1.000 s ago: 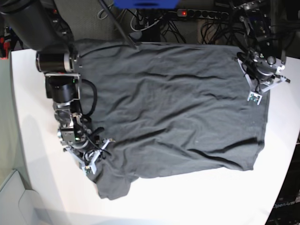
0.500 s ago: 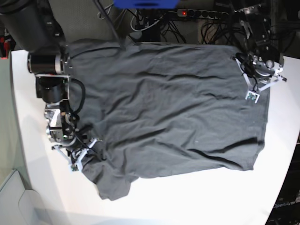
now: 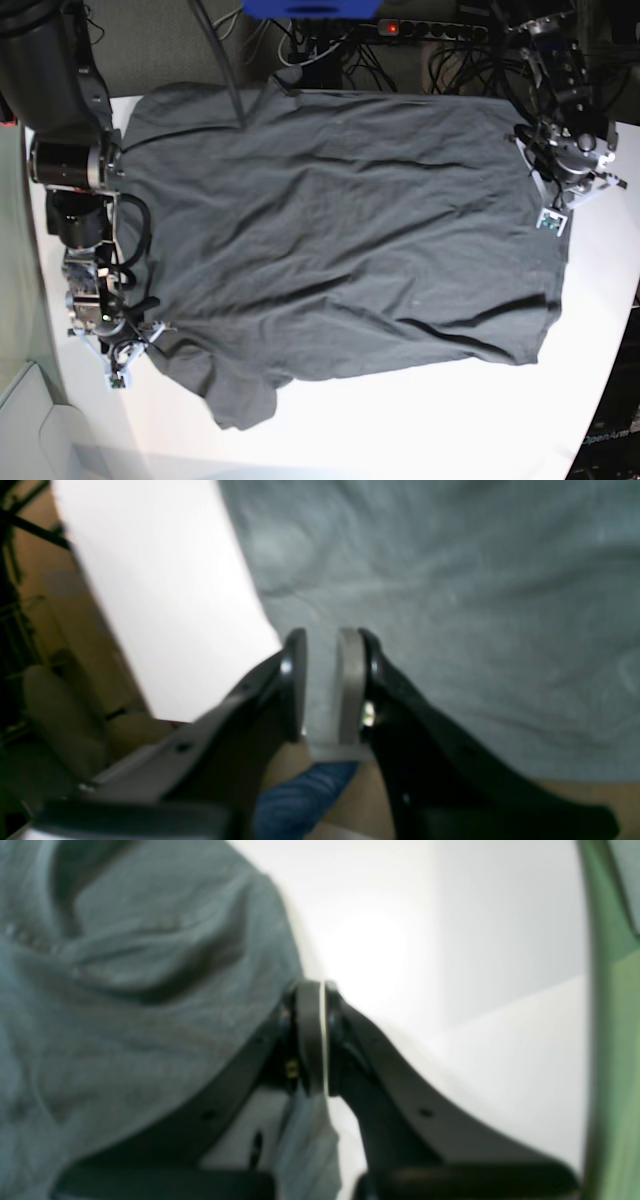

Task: Layout the t-shirt on the table in an organized manner, then fold the t-shirt properly
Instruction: 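Move both grippers to the shirt's hem side and grasp the edges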

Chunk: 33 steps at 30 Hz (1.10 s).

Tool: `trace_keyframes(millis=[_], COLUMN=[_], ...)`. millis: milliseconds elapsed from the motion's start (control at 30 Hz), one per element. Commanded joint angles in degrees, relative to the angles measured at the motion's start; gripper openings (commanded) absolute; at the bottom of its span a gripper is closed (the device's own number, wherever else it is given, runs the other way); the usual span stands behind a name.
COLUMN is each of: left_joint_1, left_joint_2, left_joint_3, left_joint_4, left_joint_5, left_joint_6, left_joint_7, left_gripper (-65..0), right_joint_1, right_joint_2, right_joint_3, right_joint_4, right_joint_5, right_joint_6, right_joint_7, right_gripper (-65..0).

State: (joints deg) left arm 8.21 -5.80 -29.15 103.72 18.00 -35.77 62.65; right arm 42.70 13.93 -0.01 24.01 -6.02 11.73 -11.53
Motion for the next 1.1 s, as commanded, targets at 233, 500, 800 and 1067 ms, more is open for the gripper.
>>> trace_keyframes(millis=[233,500,800,1067], left_joint_1=[-10.2,-22.8,-23.5,-23.5], left_joint_2=[0.0,0.0,0.7,-0.7], left_joint_3=[0.3,0.4,0.4,0.0], left_joint_4=[-3.4,-22.9,-31.5,-38.4], left_joint_5=[0.2,0.2,0.3,0.5], left_joint_6=[0.4,0.5,0.5,1.1], left_joint_7=[-0.5,-1.5,-8.8,-14.2], left_gripper=[-54.2,-54.2,-54.2,-54.2], right_joint_1=[-11.2,-25.8,-37.8,-36.8], right_joint_2=[-4.3,-8.4,-7.2,-7.1], right_joint_3=[1.0,0.7,0.9,0.9], right_joint_4=[30.9,55.3,64.1,56.1], right_joint_5=[0.2,0.1,0.0,0.0], right_joint_6=[9.5,11.8,11.8,11.8], right_joint_7=[-14.4,-27.5,-30.5,-29.9], right_gripper=[-65.0,-65.0,-65.0,-65.0])
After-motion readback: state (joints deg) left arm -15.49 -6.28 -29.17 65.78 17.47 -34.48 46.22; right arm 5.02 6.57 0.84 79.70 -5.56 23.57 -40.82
